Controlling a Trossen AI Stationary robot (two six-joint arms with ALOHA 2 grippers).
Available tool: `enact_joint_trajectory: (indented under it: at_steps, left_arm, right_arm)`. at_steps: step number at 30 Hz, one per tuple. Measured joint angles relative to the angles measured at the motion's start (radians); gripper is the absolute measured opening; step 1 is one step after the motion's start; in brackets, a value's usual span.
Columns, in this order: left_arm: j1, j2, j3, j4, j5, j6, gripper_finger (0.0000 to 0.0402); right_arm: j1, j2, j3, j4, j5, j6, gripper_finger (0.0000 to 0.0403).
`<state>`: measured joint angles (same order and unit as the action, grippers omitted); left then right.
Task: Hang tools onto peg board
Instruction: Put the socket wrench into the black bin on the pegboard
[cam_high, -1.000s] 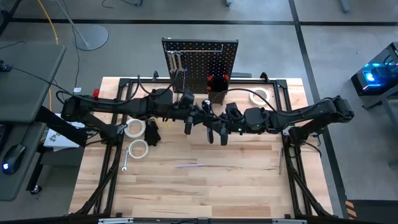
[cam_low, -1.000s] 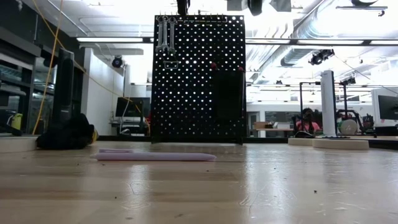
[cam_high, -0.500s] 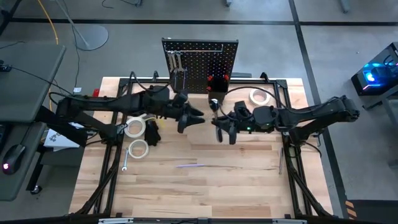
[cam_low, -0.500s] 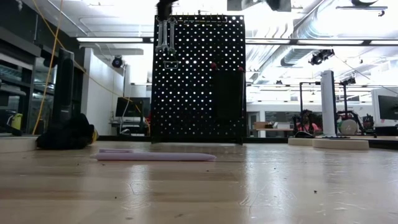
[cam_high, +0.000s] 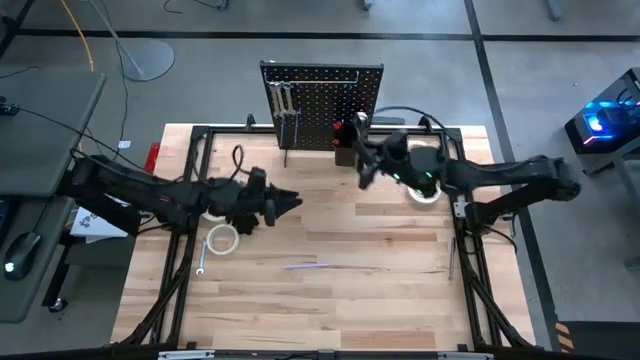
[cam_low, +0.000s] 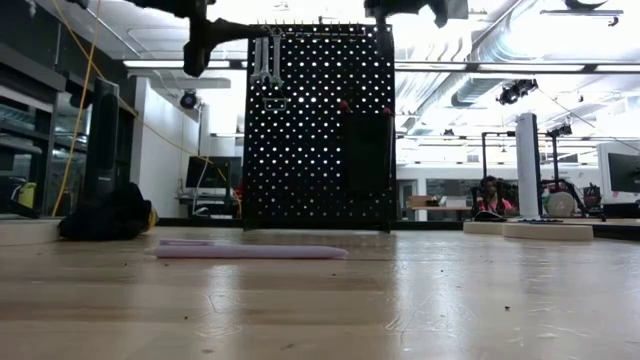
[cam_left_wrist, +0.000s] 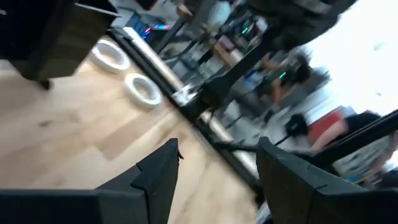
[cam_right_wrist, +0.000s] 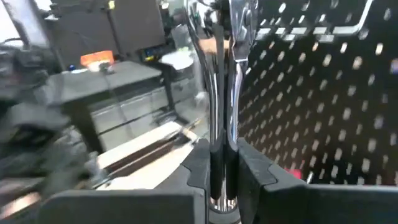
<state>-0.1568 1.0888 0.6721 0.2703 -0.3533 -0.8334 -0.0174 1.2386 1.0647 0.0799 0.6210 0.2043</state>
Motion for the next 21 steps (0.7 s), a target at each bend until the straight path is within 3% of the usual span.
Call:
enact_joint_trajectory:
  at_steps: [4, 8, 21]
  left_arm:
    - [-0.041, -0.001, -0.033, 0.094, -0.049, -0.035, 0.0193]
    - [-0.078, -0.013, -0.029, 0.103, -0.088, -0.014, 0.0187]
    - [-0.128, -0.048, -0.026, 0.088, -0.157, 0.008, 0.0182]
  right_arm:
    - [-0.146, 0.062, 0.001, 0.172, -0.092, -0.052, 0.0028]
    - [-0.232, 0.111, 0.000, 0.141, -0.081, -0.047, 0.0028]
    - [-0.270, 0.259, -0.001, 0.168, 0.034, -0.042, 0.0028]
